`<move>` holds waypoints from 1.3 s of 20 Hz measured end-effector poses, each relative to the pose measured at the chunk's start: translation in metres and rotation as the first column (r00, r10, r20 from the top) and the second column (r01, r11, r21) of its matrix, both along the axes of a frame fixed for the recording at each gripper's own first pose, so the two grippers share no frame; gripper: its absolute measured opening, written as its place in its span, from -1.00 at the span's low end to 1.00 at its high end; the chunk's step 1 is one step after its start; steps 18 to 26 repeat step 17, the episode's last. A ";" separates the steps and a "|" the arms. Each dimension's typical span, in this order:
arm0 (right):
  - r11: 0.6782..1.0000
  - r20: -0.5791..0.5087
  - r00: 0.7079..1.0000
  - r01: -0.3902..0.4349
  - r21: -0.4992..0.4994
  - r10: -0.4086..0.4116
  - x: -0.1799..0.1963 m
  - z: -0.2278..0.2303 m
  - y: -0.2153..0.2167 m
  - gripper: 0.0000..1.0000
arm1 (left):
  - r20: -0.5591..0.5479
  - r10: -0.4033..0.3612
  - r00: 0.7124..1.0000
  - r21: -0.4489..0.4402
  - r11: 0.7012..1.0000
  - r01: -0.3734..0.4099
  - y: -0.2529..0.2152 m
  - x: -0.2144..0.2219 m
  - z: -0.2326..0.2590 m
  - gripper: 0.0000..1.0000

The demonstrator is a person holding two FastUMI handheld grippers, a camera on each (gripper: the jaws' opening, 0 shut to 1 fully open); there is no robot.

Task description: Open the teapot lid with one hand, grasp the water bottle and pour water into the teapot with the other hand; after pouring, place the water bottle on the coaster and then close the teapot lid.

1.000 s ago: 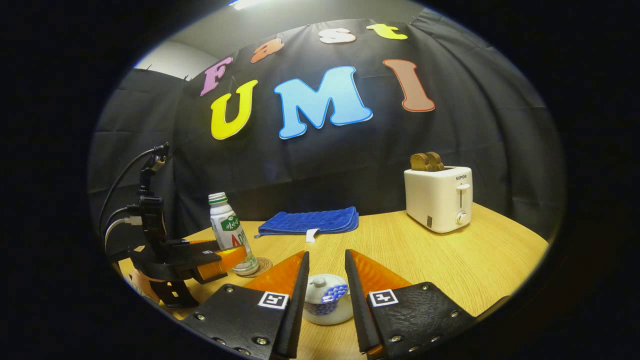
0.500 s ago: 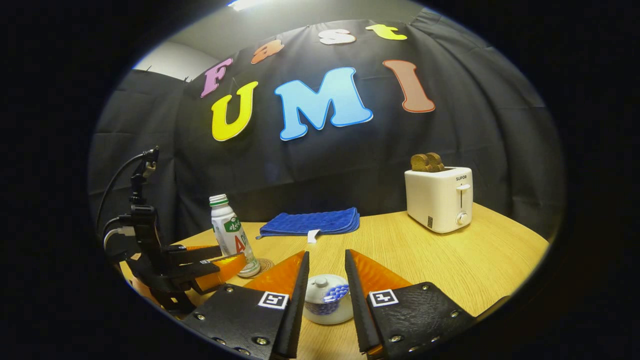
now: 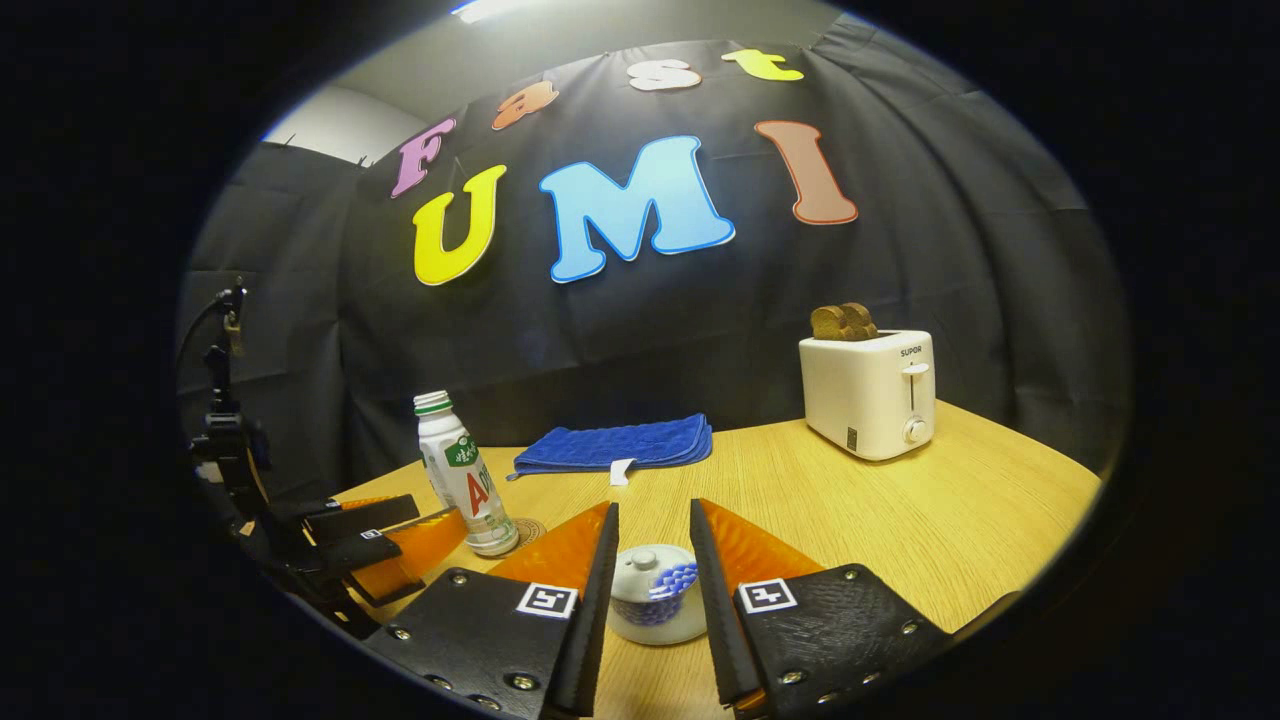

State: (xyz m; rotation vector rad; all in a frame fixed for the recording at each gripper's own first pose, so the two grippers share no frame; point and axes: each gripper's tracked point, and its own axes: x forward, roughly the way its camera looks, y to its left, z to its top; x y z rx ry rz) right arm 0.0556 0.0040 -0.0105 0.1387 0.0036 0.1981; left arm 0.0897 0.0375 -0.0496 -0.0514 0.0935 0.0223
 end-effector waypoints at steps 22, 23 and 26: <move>0.996 0.077 0.994 0.083 -0.033 -0.080 -0.042 -0.010 0.033 -0.12 | 0.098 -0.007 0.995 0.018 1.000 0.005 -0.025 -0.051 0.008 0.94; 0.996 0.077 0.994 0.083 -0.033 -0.080 -0.042 -0.010 0.033 -0.12 | 0.098 -0.007 0.995 0.018 1.000 0.005 -0.025 -0.051 0.008 0.94; 0.996 0.077 0.994 0.083 -0.033 -0.080 -0.042 -0.010 0.033 -0.12 | 0.098 -0.007 0.995 0.018 1.000 0.005 -0.025 -0.051 0.008 0.94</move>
